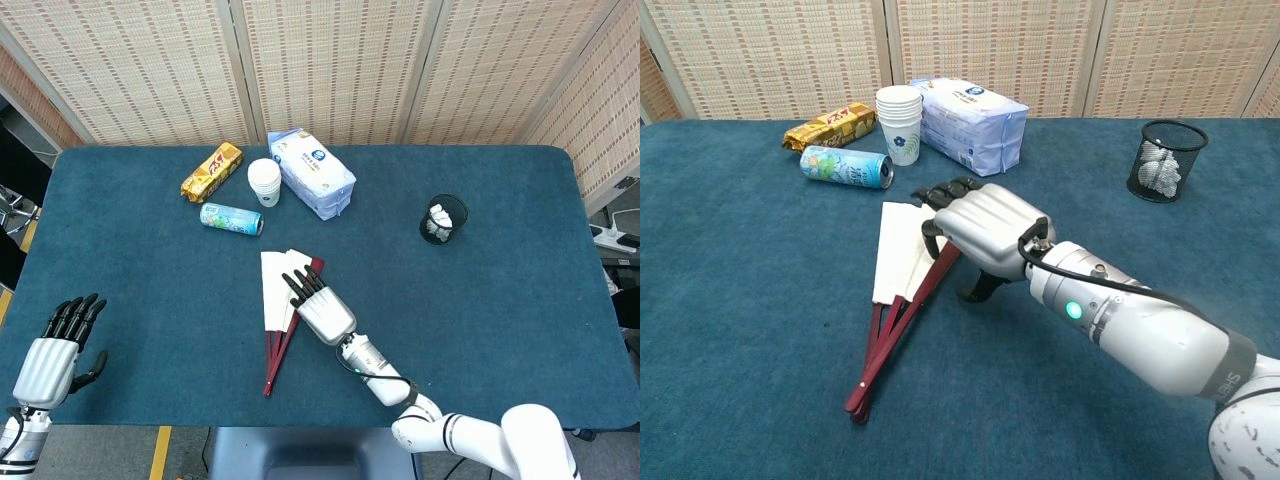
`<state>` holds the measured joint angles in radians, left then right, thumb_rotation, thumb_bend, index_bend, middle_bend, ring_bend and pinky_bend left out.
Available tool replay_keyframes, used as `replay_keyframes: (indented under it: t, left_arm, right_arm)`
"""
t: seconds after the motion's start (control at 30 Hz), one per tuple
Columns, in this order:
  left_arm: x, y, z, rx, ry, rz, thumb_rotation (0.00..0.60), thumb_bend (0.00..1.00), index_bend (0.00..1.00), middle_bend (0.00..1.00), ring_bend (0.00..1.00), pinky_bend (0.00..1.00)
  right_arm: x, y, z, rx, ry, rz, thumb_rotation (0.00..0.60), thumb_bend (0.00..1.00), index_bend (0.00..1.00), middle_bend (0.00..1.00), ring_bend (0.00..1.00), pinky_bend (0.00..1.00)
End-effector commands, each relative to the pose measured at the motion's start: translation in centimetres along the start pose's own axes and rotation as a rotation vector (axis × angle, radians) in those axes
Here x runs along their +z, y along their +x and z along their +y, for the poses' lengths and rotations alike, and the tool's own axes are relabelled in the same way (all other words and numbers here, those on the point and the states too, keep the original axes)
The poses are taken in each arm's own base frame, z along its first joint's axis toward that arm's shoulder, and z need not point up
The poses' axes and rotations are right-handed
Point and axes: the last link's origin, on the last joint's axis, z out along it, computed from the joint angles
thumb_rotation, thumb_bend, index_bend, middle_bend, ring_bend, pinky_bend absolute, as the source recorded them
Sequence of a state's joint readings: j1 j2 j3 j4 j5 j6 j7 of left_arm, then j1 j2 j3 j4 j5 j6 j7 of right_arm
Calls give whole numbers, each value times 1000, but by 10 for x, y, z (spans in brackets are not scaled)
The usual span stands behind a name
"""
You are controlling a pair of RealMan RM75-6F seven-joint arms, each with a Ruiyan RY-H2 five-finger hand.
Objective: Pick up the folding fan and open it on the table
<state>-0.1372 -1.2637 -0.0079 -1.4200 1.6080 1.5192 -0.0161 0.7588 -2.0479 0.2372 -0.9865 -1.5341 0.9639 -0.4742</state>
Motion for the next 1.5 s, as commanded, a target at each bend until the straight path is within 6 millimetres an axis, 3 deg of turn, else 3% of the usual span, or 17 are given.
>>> replay_keyframes:
  t: [0.03, 0.6, 0.97, 1.5]
  left_arm:
    - [1, 0, -1, 1, 3, 0, 600, 419, 0, 0, 0, 83]
    - [1, 0, -3, 10, 12, 2, 600, 420, 0, 0, 0, 83]
    - [0, 1, -5, 12, 17, 5, 600, 419, 0, 0, 0, 83]
    - [0, 3, -6, 12, 18, 11, 600, 419, 0, 0, 0, 83]
  right_arm:
    - [7, -5, -6, 6, -5, -6, 600, 179, 427, 0, 0, 0]
    - [23, -11, -17, -19, -42, 46, 600, 299, 534, 31, 0, 0]
    - [23, -16, -22, -45, -25, 58, 600, 302, 322, 33, 0, 0]
    - [25, -20, -27, -56, -20, 42, 600, 304, 357, 34, 0, 0]
